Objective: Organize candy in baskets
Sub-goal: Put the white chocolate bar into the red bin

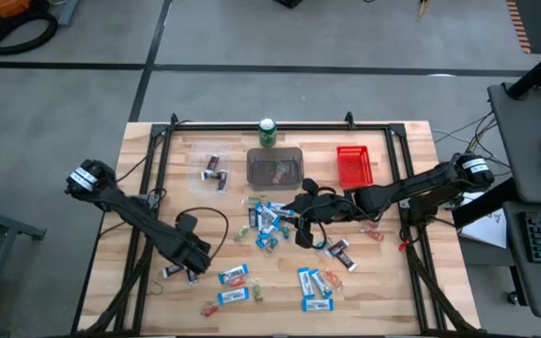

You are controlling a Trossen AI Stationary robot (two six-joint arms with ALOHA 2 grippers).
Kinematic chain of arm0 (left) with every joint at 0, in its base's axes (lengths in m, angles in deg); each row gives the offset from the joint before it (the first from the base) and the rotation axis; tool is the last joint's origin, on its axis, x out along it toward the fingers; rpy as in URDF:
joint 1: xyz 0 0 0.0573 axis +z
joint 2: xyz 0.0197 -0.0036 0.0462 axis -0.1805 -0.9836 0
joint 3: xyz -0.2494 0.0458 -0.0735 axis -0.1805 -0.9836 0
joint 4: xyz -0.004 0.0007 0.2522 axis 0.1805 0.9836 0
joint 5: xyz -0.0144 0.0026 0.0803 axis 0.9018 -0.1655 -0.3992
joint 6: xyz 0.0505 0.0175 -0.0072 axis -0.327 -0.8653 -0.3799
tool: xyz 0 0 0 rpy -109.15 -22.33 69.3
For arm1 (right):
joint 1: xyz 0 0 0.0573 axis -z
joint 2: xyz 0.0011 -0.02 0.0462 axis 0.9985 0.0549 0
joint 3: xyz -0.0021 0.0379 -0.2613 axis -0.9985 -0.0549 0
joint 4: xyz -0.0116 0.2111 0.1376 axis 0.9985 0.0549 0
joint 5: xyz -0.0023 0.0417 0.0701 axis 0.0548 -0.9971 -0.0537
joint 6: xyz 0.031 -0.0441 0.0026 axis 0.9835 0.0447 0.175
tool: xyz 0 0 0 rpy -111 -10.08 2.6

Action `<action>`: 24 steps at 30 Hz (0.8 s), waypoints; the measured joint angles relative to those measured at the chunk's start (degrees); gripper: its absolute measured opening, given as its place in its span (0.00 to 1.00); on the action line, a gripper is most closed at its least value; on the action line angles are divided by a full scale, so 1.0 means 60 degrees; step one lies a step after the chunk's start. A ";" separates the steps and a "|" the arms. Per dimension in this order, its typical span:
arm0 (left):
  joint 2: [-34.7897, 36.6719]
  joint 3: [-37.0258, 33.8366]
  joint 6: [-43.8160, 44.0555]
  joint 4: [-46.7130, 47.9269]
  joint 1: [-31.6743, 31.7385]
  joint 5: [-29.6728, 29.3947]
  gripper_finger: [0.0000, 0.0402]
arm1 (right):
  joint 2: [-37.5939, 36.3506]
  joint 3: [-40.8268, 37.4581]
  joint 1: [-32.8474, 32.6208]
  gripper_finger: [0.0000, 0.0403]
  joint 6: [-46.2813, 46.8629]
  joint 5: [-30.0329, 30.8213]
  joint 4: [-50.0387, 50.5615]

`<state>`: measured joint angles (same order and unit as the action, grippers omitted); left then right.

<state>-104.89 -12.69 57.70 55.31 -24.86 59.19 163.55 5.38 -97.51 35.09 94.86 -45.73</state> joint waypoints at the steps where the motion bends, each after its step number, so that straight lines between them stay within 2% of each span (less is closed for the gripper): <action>1: -0.0077 -0.0001 0.0000 -0.0001 -0.0001 0.0035 0.30 | 0.0000 0.0000 -0.0001 0.34 0.0000 -0.0003 0.0000; 6: -0.0510 -0.0019 -0.0160 -0.0052 -0.0001 0.0105 0.37 | 0.0000 0.0000 0.0000 0.34 0.0000 0.0000 -0.0004; 16: -0.1035 -0.0410 -0.0477 -0.1153 -0.0053 0.0215 0.38 | 0.0000 0.0000 -0.0019 0.34 0.0000 0.0000 -0.0004; 20: -0.1011 -0.0576 -0.0382 -0.1312 -0.0147 0.0198 0.36 | 0.0000 0.0004 -0.0100 0.34 0.0000 -0.0007 0.0004; 24: -0.0994 -0.0549 -0.0420 -0.1379 -0.0250 0.0134 0.25 | 0.0000 0.0004 -0.0173 0.33 -0.0002 -0.0009 0.0002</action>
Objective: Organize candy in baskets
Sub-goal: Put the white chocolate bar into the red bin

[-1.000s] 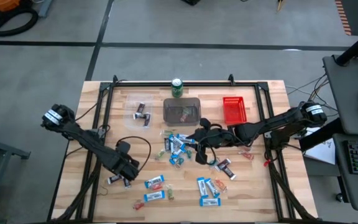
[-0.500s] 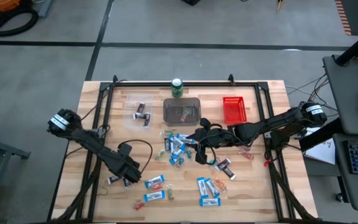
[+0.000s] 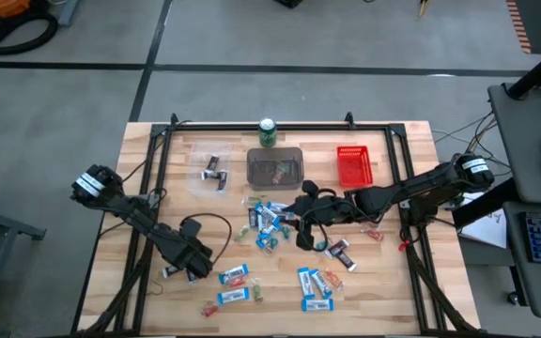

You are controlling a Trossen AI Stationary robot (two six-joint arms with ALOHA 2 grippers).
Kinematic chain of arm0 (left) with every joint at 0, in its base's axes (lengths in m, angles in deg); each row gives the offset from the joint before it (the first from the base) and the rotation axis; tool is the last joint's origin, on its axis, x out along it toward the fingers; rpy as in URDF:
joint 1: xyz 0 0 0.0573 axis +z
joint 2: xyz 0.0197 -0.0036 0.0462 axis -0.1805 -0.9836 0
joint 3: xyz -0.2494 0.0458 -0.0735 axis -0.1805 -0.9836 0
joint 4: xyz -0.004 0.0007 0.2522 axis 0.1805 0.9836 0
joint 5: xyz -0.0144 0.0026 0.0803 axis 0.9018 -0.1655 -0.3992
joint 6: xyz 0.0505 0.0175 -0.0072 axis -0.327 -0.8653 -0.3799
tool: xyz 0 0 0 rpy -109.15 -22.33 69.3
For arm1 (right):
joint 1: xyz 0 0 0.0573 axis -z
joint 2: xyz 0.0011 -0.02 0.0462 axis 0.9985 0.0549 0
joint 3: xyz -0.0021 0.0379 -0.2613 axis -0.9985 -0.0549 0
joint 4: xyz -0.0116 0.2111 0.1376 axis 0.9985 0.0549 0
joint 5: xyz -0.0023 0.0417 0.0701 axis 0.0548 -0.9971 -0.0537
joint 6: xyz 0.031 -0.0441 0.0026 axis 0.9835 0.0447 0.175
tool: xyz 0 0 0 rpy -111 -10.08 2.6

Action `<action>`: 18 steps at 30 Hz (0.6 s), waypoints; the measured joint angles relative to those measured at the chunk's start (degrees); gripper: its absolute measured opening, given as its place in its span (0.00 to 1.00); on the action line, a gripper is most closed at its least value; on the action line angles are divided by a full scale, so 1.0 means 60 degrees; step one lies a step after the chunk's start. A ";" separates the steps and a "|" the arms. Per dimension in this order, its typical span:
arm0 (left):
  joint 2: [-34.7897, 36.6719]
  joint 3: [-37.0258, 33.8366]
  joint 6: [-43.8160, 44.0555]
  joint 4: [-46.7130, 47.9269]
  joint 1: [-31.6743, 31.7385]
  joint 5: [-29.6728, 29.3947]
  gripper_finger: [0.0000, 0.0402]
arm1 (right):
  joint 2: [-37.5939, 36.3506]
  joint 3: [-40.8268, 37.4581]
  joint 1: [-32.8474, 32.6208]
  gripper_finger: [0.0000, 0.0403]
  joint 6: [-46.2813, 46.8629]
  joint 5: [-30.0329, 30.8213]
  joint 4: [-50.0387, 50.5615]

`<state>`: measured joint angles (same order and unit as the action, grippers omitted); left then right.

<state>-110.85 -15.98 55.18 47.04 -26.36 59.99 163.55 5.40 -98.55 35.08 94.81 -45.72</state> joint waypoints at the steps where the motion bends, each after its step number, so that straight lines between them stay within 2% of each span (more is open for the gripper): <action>1: 0.0000 0.0014 -0.0042 0.0001 -0.0018 -0.0005 0.22 | 0.0000 0.0000 -0.0011 0.33 -0.0004 0.0002 0.0002; 6: 0.0011 -0.0001 -0.0072 0.0177 -0.0108 -0.0059 0.03 | 0.0000 0.0000 -0.0013 0.32 -0.0002 0.0002 0.0002; 11: 0.0334 0.0110 -0.0355 0.0095 -0.0274 -0.0526 0.01 | 0.0004 0.0000 -0.0013 0.33 -0.0050 -0.0014 0.0010; 18: 0.1666 0.0592 -0.0931 -0.0326 -0.0700 -0.2700 0.00 | 0.0004 -0.0141 -0.0033 0.32 -0.0339 -0.0089 0.0213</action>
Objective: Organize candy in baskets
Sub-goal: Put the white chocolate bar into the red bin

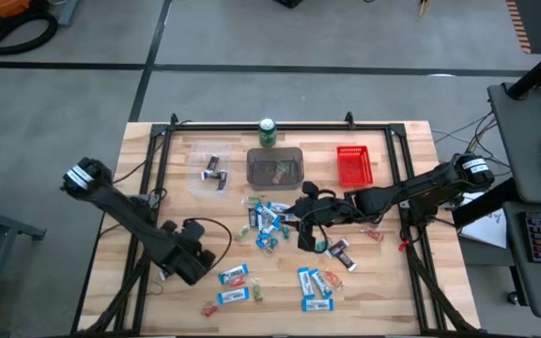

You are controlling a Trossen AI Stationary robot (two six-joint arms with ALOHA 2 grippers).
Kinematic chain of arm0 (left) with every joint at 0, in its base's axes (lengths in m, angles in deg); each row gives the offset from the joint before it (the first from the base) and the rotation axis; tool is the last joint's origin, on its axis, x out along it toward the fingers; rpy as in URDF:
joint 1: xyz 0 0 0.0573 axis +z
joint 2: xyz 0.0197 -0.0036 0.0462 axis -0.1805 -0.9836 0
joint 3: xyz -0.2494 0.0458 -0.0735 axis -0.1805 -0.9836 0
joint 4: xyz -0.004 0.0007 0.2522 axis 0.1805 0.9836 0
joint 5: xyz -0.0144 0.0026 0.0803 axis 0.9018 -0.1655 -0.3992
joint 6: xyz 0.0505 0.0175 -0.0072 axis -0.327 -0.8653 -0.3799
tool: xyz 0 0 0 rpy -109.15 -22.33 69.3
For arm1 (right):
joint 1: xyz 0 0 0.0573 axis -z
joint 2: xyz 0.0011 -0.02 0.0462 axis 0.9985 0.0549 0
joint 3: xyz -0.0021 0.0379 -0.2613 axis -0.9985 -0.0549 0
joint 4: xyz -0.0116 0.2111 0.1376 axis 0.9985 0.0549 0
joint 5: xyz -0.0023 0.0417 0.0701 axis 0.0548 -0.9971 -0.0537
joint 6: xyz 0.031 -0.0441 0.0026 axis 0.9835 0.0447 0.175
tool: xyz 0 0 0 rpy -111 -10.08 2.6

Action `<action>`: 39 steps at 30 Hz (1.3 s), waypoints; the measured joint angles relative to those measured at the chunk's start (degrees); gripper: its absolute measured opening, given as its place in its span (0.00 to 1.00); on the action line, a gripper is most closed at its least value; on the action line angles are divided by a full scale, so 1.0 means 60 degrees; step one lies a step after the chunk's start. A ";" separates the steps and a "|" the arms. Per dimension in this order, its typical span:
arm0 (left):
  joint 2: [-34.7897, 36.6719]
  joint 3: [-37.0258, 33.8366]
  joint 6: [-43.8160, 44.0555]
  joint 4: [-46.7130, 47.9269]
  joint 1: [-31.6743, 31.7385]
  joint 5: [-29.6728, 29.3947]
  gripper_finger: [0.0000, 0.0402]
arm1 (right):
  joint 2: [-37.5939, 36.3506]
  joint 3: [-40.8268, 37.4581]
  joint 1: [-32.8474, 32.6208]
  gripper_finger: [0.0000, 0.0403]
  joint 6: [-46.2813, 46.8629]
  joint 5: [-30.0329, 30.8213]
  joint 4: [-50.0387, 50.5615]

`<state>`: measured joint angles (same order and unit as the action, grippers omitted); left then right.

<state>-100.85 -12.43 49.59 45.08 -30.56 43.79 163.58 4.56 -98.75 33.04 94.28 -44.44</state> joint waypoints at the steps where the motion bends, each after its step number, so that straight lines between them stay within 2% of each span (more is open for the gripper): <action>1: 0.0233 0.0015 -0.0178 -0.0234 -0.0079 -0.0347 0.00 | 0.0000 -0.0074 -0.0001 0.31 -0.0005 -0.0002 -0.0004; 5: 0.1026 -0.0040 -0.1674 -0.1713 -0.0227 -0.1606 0.00 | 0.0000 -0.0630 -0.0001 0.31 -0.0005 0.0000 -0.0701; 10: 0.1376 -0.0062 -0.4947 -0.3928 -0.0205 -0.2754 0.00 | 0.0000 -0.1549 0.0002 0.31 -0.0370 0.0000 -0.2554; 13: 0.1397 -0.0062 -0.7149 -0.5448 -0.0079 -0.3022 0.00 | 0.0002 -0.2049 0.0002 0.32 -0.0672 -0.0074 -0.3764; 17: 0.1319 -0.0067 -0.9599 -0.7167 0.0363 -0.3074 0.00 | 0.0004 -0.2429 0.0002 0.31 -0.1184 -0.0787 -0.5043; 22: 0.1054 -0.0109 -1.2430 -0.8704 0.1069 -0.2537 0.00 | 0.0004 -0.2543 -0.0036 0.30 -0.1658 -0.1710 -0.5698; 26: 0.0923 -0.0345 -1.3792 -0.9766 0.1770 -0.1850 0.00 | 0.0003 -0.2543 -0.0103 0.32 -0.1753 -0.1723 -0.5790; 29: 0.0859 -0.0950 -1.4785 -1.1382 0.2153 -0.0844 0.00 | 0.0004 -0.2551 -0.0104 0.34 -0.1748 -0.1750 -0.6125; 32: 0.0770 -0.1680 -1.5213 -1.3227 0.2467 0.0001 0.00 | 0.0004 -0.2554 -0.0100 0.39 -0.1748 -0.2070 -0.6402; 39: 0.0286 -0.2663 -1.5231 -1.5760 0.2767 0.0285 0.00 | 0.0182 -0.2554 -0.0100 0.52 -0.1685 -0.2243 -0.7359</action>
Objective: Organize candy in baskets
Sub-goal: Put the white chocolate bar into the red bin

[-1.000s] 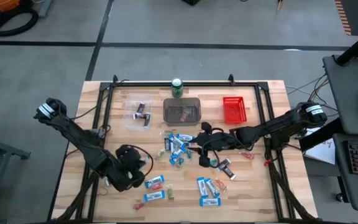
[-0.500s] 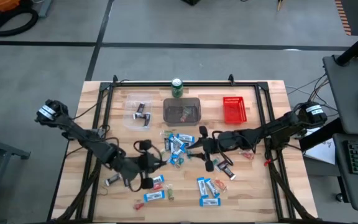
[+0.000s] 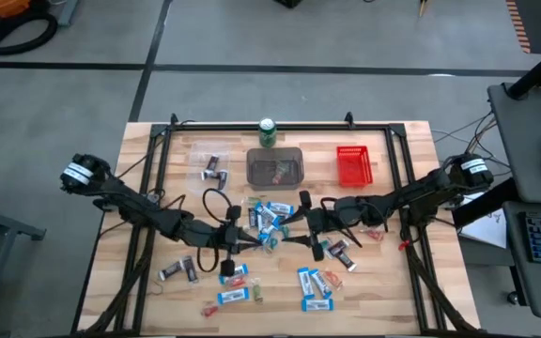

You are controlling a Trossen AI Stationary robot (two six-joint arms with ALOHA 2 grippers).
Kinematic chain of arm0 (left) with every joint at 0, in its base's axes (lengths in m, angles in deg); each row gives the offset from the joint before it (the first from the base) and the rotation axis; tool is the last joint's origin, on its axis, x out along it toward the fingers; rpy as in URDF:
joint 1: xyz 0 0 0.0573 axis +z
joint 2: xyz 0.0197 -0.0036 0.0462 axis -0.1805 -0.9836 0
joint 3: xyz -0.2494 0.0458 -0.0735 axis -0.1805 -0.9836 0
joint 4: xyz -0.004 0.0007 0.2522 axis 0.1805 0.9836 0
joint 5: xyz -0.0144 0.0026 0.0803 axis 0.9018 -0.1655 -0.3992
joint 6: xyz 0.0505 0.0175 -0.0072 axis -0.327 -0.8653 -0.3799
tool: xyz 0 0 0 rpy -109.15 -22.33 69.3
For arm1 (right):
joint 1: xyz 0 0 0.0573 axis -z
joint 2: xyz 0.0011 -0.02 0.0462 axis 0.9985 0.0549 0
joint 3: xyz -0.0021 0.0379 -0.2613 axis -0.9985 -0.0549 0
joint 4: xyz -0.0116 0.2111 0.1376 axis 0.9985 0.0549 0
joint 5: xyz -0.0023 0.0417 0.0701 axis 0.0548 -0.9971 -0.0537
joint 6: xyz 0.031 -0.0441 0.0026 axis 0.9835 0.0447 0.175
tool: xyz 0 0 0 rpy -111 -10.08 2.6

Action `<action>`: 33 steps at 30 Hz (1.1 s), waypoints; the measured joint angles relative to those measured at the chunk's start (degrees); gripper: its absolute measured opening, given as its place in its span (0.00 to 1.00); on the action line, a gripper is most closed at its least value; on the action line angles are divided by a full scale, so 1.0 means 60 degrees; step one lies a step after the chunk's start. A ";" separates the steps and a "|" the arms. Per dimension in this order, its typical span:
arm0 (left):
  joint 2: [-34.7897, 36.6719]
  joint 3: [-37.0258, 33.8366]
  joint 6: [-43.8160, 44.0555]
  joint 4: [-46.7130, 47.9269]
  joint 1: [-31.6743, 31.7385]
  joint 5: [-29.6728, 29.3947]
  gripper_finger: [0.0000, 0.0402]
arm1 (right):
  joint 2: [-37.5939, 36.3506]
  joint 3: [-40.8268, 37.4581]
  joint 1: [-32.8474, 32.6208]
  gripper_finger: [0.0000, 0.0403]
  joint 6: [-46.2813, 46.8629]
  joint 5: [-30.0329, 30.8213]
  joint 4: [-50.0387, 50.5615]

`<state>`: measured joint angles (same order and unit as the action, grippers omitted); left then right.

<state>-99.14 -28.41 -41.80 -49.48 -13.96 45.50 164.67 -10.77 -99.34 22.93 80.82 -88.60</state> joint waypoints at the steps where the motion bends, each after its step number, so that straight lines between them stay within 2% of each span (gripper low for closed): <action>1: -0.0114 -0.0028 0.0000 -0.0249 0.0015 -0.0019 0.00 | 0.0110 0.0000 0.0000 0.53 -0.0022 -0.0005 -0.0248; 10: -0.1049 0.0069 -0.0229 -0.1641 0.0124 0.0309 0.00 | 0.1379 0.0370 0.0022 0.57 -0.0502 -0.0053 -0.1407; 15: -0.1095 0.0003 -0.0202 -0.1881 0.0153 0.0556 0.00 | 0.1912 0.0786 0.0083 0.57 -0.0379 -0.0835 -0.1560; 33: -0.1111 -0.0080 -0.0143 -0.2123 0.0160 0.0690 0.00 | 0.2269 0.1086 0.0084 0.55 -0.0306 -0.0981 -0.1489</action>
<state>-105.80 -28.89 -42.65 -62.21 -13.00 49.64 178.28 -4.26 -98.84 21.10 74.93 -97.53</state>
